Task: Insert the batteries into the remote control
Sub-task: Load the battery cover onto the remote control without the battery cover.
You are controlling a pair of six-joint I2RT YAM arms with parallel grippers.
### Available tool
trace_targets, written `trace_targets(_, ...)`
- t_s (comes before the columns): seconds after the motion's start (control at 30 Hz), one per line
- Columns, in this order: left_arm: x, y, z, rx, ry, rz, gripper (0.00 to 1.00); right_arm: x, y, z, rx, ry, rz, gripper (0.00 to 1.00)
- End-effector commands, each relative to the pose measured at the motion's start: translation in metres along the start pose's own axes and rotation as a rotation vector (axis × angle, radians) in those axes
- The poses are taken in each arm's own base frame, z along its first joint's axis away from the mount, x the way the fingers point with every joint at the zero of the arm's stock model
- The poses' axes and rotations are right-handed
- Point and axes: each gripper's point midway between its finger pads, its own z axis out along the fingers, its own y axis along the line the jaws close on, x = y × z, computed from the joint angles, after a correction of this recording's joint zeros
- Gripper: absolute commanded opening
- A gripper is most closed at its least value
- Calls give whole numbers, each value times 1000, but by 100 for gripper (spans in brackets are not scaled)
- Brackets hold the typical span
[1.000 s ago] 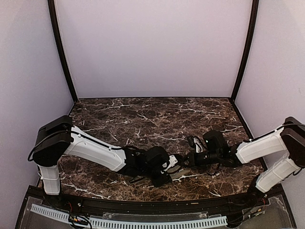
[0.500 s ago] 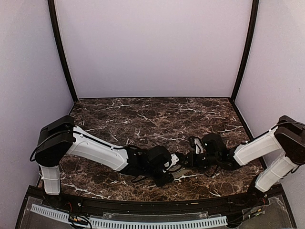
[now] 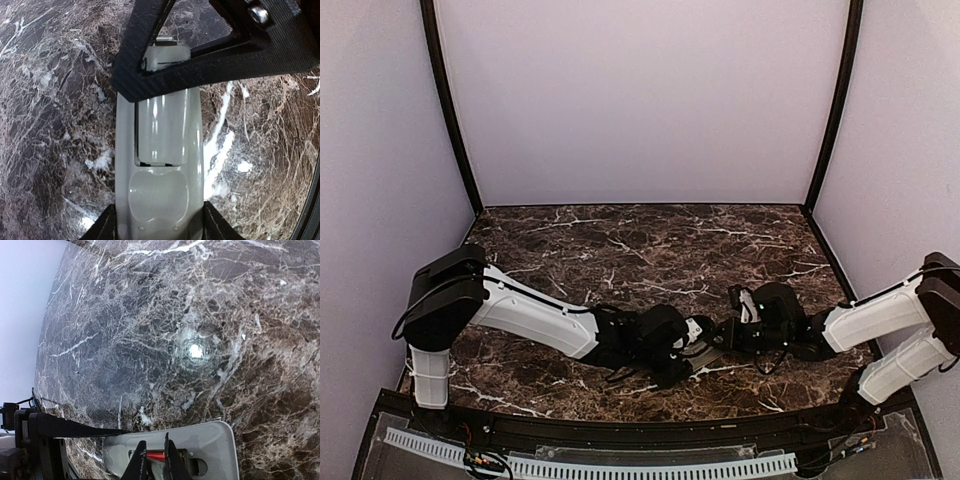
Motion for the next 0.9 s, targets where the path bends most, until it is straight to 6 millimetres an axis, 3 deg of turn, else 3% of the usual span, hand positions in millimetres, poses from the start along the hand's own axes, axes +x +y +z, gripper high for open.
trace_targets(0.0, 4, 11, 21, -18, -5, -61, 29, 29, -22, 5, 74, 92, 9, 8)
trace_targets(0.47, -1, 10, 21, -1, -21, -86, 29, 38, -22, 4, 66, 86, 37, 7)
trace_targets(0.87, -5, 12, 22, 24, -31, -96, 48, 42, -29, 5, 87, 90, 54, 7)
